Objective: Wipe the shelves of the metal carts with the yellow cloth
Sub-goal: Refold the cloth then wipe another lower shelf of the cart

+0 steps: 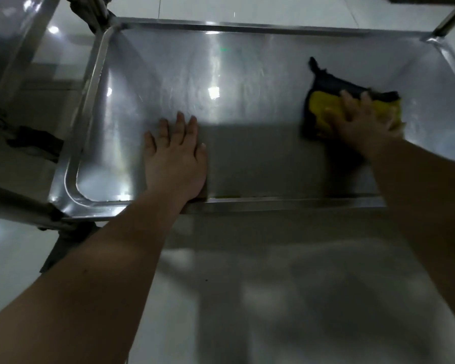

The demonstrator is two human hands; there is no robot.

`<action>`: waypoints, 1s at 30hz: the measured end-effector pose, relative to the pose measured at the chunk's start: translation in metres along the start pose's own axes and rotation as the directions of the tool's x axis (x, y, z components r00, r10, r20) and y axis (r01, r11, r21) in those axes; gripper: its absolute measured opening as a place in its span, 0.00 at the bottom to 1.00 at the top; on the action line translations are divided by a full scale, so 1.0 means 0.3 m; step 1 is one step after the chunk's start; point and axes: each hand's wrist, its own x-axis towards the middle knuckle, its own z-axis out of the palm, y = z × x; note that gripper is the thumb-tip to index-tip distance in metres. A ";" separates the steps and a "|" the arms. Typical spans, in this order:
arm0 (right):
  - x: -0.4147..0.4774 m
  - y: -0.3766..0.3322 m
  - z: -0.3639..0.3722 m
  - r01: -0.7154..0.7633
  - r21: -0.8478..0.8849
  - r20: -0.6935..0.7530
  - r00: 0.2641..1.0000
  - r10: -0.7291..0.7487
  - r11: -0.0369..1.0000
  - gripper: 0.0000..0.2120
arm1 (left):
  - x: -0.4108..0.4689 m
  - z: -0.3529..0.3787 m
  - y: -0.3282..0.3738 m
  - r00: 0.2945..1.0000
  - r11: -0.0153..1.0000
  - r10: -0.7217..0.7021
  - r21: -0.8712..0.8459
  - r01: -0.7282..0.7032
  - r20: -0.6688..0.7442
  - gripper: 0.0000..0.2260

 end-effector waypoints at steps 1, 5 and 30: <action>-0.003 0.023 -0.011 -0.057 0.000 -0.006 0.998 0.057 0.998 0.40 | 0.001 0.005 0.008 1.000 1.000 0.001 -0.001 -0.001 -0.008 0.26; -0.051 -0.216 0.035 -0.069 0.015 -0.050 0.996 0.070 0.998 0.35 | 0.000 0.016 0.011 1.000 1.000 -0.014 0.014 0.014 -0.026 0.27; -0.606 -0.497 0.249 0.266 -0.125 0.057 0.964 -0.261 0.956 0.33 | -0.006 -0.046 -0.056 0.996 0.992 -0.018 -0.126 0.029 0.087 0.23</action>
